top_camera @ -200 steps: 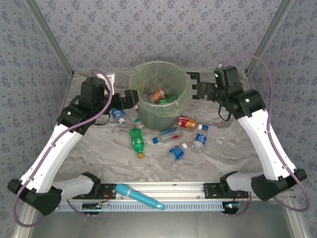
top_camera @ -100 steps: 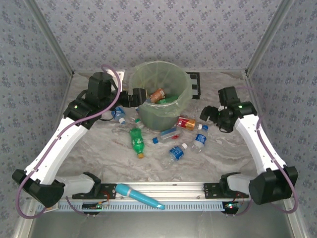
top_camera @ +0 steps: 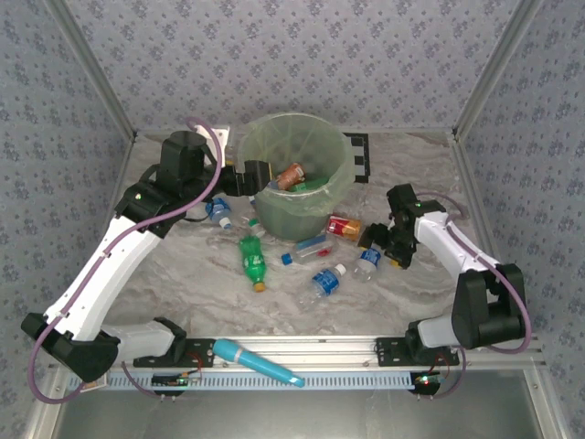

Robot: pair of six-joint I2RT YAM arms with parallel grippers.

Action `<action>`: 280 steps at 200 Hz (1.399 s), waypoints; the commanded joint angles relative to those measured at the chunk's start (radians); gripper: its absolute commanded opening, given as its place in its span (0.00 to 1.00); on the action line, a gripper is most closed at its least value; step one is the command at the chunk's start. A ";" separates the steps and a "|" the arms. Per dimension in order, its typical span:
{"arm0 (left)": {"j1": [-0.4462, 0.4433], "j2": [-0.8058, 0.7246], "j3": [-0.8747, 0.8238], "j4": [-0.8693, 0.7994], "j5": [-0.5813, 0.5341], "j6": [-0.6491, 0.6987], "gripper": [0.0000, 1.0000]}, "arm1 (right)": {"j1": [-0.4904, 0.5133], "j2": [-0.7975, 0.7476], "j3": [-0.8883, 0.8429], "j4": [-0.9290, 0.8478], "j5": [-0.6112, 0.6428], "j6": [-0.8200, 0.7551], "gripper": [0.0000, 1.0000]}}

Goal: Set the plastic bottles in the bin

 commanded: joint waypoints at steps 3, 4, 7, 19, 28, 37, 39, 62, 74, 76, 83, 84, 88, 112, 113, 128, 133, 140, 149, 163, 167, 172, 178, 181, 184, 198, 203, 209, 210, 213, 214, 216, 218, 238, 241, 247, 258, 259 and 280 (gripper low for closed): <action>-0.007 -0.005 0.030 -0.011 -0.011 0.018 1.00 | 0.005 0.038 -0.018 0.046 -0.037 0.012 0.82; -0.007 -0.005 0.030 -0.012 -0.011 0.018 1.00 | 0.005 0.040 -0.018 0.046 -0.037 0.012 0.82; -0.007 -0.004 0.030 -0.011 -0.011 0.017 1.00 | 0.007 0.046 -0.020 0.050 -0.039 0.012 0.81; -0.006 -0.005 0.030 -0.012 -0.012 0.018 1.00 | 0.009 0.072 -0.023 0.055 -0.044 0.012 0.78; -0.007 -0.007 0.029 -0.014 -0.015 0.018 1.00 | 0.013 0.086 -0.024 0.063 -0.050 0.012 0.77; -0.007 -0.009 0.027 -0.017 -0.018 0.018 1.00 | 0.018 0.099 -0.026 0.069 -0.051 0.012 0.75; -0.006 -0.010 0.027 -0.018 -0.018 0.018 1.00 | 0.019 0.101 -0.025 0.069 -0.051 0.012 0.75; -0.006 -0.016 0.023 -0.026 -0.027 0.018 1.00 | 0.028 0.122 -0.026 0.079 -0.047 0.012 0.74; -0.007 -0.019 0.019 -0.026 -0.032 0.019 1.00 | 0.030 0.129 -0.029 0.087 -0.046 0.012 0.73; -0.006 -0.020 0.019 -0.026 -0.032 0.019 1.00 | 0.031 0.130 -0.030 0.089 -0.047 0.012 0.73; -0.007 -0.020 0.017 -0.026 -0.032 0.019 1.00 | 0.031 0.134 -0.031 0.094 -0.046 0.012 0.73; -0.007 -0.020 0.017 -0.026 -0.032 0.019 1.00 | 0.031 0.135 -0.032 0.094 -0.046 0.012 0.73; -0.006 -0.021 0.018 -0.026 -0.032 0.019 1.00 | 0.031 0.139 -0.033 0.096 -0.046 0.012 0.73; -0.007 -0.022 0.019 -0.026 -0.036 0.020 1.00 | 0.034 0.164 -0.036 0.110 -0.049 0.012 0.69; -0.007 -0.022 0.019 -0.026 -0.037 0.020 1.00 | 0.034 0.164 -0.036 0.110 -0.049 0.012 0.68; -0.006 -0.025 0.021 -0.025 -0.041 0.021 1.00 | 0.034 0.178 -0.027 0.100 -0.052 0.012 0.61; -0.007 -0.026 0.021 -0.025 -0.043 0.022 1.00 | 0.033 0.179 -0.022 0.096 -0.051 0.012 0.60; -0.005 -0.025 0.022 -0.025 -0.046 0.025 1.00 | 0.034 0.174 -0.019 0.091 -0.045 0.012 0.59; -0.006 -0.025 0.021 -0.025 -0.047 0.028 1.00 | 0.034 0.159 -0.013 0.082 -0.030 0.012 0.58; -0.005 -0.022 0.023 -0.025 -0.049 0.028 1.00 | 0.029 0.124 -0.005 0.061 -0.007 0.012 0.57; -0.005 -0.020 0.024 -0.025 -0.049 0.029 1.00 | 0.026 0.114 -0.003 0.054 0.002 0.013 0.56; -0.006 -0.019 0.025 -0.025 -0.049 0.030 1.00 | 0.021 0.098 0.002 0.046 0.013 0.012 0.56; -0.006 -0.017 0.025 -0.025 -0.049 0.030 1.00 | 0.012 0.078 0.007 0.034 0.024 0.037 0.55; -0.005 -0.018 0.027 -0.023 -0.049 0.031 1.00 | 0.010 0.067 0.009 0.030 0.029 0.039 0.55; -0.006 -0.017 0.027 -0.024 -0.050 0.031 1.00 | 0.005 0.055 0.013 0.026 0.032 0.042 0.55; -0.006 -0.016 0.028 -0.020 -0.055 0.034 1.00 | -0.013 -0.005 0.031 0.007 0.075 0.047 0.55; -0.006 -0.015 0.028 -0.019 -0.056 0.034 1.00 | -0.021 -0.027 0.039 0.001 0.091 0.049 0.55; -0.005 -0.015 0.029 -0.017 -0.057 0.036 1.00 | -0.029 -0.055 0.050 -0.010 0.108 0.050 0.54; -0.005 -0.015 0.031 -0.016 -0.057 0.036 1.00 | -0.031 -0.059 0.053 -0.012 0.111 0.050 0.54; -0.005 -0.014 0.030 -0.016 -0.057 0.036 1.00 | -0.035 -0.073 0.060 -0.015 0.121 0.050 0.54; -0.005 -0.014 0.031 -0.016 -0.057 0.036 1.00 | -0.036 -0.078 0.063 -0.016 0.124 0.050 0.54; -0.005 -0.014 0.032 -0.016 -0.057 0.036 1.00 | -0.040 -0.086 0.067 -0.019 0.130 0.050 0.54; -0.005 -0.014 0.032 -0.016 -0.057 0.036 1.00 | -0.041 -0.095 0.073 -0.021 0.136 0.052 0.54; -0.005 -0.012 0.033 -0.010 -0.060 0.036 1.00 | -0.053 -0.167 0.143 -0.050 0.216 0.046 0.54; -0.005 -0.012 0.033 -0.009 -0.061 0.036 1.00 | -0.054 -0.176 0.156 -0.052 0.225 0.042 0.54; -0.005 -0.012 0.032 -0.007 -0.065 0.036 1.00 | -0.054 -0.190 0.183 -0.059 0.244 0.033 0.54; -0.005 -0.012 0.030 -0.002 -0.073 0.033 1.00 | -0.054 -0.210 0.237 -0.067 0.276 0.027 0.54; -0.005 -0.012 0.030 -0.002 -0.074 0.033 1.00 | -0.054 -0.210 0.241 -0.068 0.280 0.027 0.54; -0.005 -0.016 0.028 0.006 -0.097 0.025 1.00 | -0.043 -0.218 0.370 -0.060 0.353 -0.047 0.54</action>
